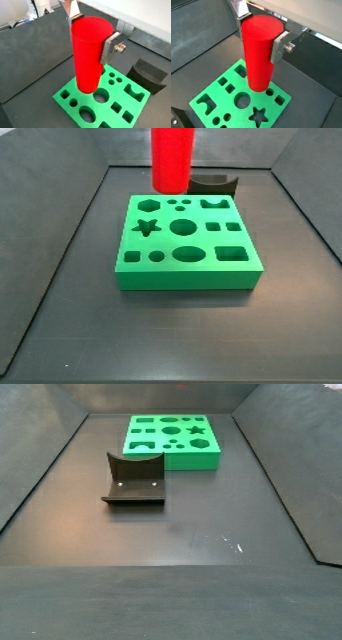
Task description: Insert the round object.
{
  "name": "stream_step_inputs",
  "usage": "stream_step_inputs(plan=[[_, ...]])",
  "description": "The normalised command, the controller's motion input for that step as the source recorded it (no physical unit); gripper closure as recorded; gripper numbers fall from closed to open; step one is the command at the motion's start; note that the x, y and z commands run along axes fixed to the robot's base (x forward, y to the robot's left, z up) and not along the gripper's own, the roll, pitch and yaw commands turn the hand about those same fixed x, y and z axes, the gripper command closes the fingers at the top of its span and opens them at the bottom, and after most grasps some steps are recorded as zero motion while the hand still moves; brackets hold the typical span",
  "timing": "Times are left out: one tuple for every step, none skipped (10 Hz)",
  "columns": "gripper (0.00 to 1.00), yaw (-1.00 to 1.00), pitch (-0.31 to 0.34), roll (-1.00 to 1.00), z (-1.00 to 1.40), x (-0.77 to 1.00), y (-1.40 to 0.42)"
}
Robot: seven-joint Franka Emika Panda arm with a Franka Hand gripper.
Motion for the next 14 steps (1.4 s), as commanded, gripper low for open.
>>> stream_step_inputs(plan=[[1.00,-0.07,-0.101,0.00,-0.79,0.28,0.07],[1.00,-0.03,-0.114,-0.02,-0.89,0.40,0.17],[1.00,-0.10,-0.139,-0.09,-0.77,0.32,0.18],[1.00,-0.11,-0.157,-0.28,-0.51,0.26,0.29],[1.00,-0.12,-0.191,-0.41,-0.28,0.08,0.36],[1.00,-0.12,-0.200,-0.43,-0.24,0.00,0.39],[1.00,-0.12,-0.253,-0.24,-0.43,-0.04,0.23],[1.00,-0.09,-0.117,0.00,-0.37,0.00,0.13],[1.00,-0.06,0.000,0.16,-0.24,0.00,0.13],[1.00,-0.05,0.000,0.12,-0.20,0.00,0.15],[1.00,0.00,0.000,0.16,-0.17,0.00,0.13],[1.00,0.00,0.000,0.07,-0.20,0.07,0.13],[1.00,0.00,0.004,0.05,-0.24,0.22,0.13],[1.00,0.00,0.000,0.02,-0.21,0.04,0.12]])
